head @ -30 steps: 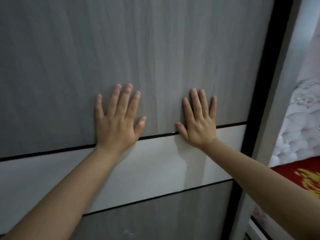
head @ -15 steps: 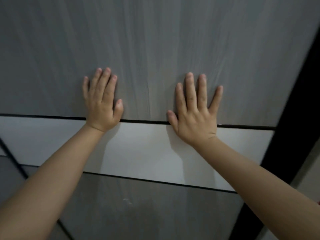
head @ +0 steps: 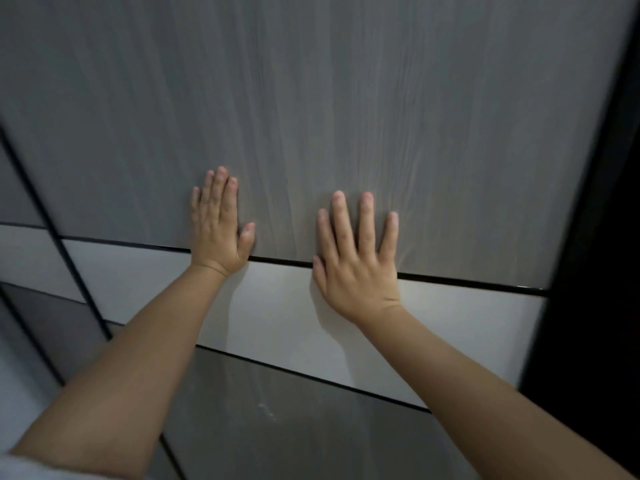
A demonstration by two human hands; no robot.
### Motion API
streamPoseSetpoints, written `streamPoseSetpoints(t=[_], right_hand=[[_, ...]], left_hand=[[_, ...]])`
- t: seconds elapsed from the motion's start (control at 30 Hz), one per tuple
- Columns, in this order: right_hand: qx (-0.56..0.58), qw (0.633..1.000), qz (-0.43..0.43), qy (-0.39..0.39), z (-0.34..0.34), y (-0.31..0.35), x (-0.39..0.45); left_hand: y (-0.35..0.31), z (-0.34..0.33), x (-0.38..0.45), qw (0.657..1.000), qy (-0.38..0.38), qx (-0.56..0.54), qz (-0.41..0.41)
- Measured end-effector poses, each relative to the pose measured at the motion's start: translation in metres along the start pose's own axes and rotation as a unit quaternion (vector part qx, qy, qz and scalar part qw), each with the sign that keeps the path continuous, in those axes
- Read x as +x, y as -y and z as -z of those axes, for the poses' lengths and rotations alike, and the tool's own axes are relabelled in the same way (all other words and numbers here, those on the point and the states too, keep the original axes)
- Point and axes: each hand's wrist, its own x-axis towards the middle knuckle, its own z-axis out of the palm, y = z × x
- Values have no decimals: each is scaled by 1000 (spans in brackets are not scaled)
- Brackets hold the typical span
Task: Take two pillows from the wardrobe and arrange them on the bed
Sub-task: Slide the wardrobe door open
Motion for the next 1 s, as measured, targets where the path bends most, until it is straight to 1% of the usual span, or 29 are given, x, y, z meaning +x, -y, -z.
streamPoseSetpoints(t=[0.2,0.37,0.53,0.63,0.8,0.87,0.9,1.0], right_hand=[[-26,999,-15,24,-4,71,29],[-44,998,-28,46,-10,140,56],[-57,995,-32,69,-20,208,83],[-67,994,-35,75,-29,249,97],[-70,997,-30,27,-53,316,116],[-72,997,-29,7,-64,349,123],[-76,997,-29,5,-64,354,123],[-77,996,-33,-4,-69,391,140]], left_hand=[[72,3,-8,998,57,6,-11],[152,4,-17,997,68,-25,-40],[232,3,-34,992,96,-49,-65],[278,-5,-45,993,81,-45,-73],[360,-20,-60,994,18,-31,-102],[404,-26,-65,991,4,-35,-129],[413,-26,-64,988,-2,-30,-148],[466,-20,-62,977,10,-1,-215]])
